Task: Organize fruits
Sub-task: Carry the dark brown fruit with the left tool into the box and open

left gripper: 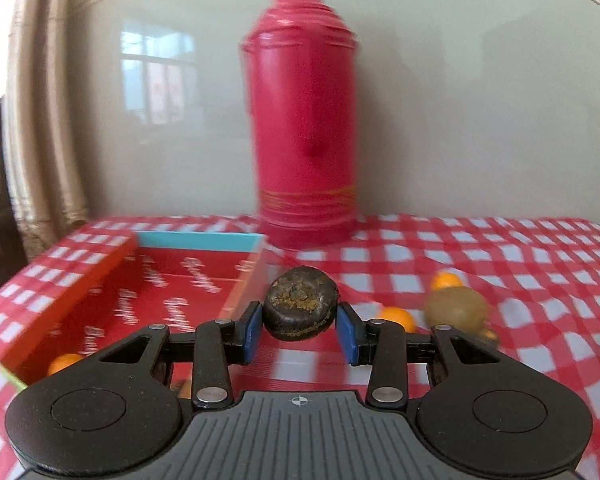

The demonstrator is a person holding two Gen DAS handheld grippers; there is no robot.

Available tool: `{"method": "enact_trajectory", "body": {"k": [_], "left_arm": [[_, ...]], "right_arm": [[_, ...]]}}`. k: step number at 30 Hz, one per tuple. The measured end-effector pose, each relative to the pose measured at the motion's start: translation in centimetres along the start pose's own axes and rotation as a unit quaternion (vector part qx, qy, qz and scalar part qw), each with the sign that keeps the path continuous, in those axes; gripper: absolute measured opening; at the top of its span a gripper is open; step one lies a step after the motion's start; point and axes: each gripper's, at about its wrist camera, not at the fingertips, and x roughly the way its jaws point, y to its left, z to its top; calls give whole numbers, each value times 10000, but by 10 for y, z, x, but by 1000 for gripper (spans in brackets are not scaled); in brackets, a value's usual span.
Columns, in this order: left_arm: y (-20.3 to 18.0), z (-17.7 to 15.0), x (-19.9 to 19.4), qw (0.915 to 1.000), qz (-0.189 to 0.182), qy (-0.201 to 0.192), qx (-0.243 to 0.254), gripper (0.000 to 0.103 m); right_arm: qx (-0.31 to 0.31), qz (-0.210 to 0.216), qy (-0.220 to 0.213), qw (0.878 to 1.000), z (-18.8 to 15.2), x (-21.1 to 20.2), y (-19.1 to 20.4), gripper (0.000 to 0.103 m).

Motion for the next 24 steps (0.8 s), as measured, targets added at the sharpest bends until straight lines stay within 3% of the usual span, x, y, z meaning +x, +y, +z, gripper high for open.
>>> {"method": "enact_trajectory", "body": {"k": [6,13,24], "left_arm": [[38,1,4,9979,541,53,-350,40],[76,-4,17,9908,954,467,-837,40],[100,-11,21,9824,1223,748,-1194,40]], "right_arm": [[-135,202,25,9997,-3,-2,19,97],[-267,375,67,9989,-7,-3,38,97],[-381,638,118,9972,-11,-4,54,97]]}}
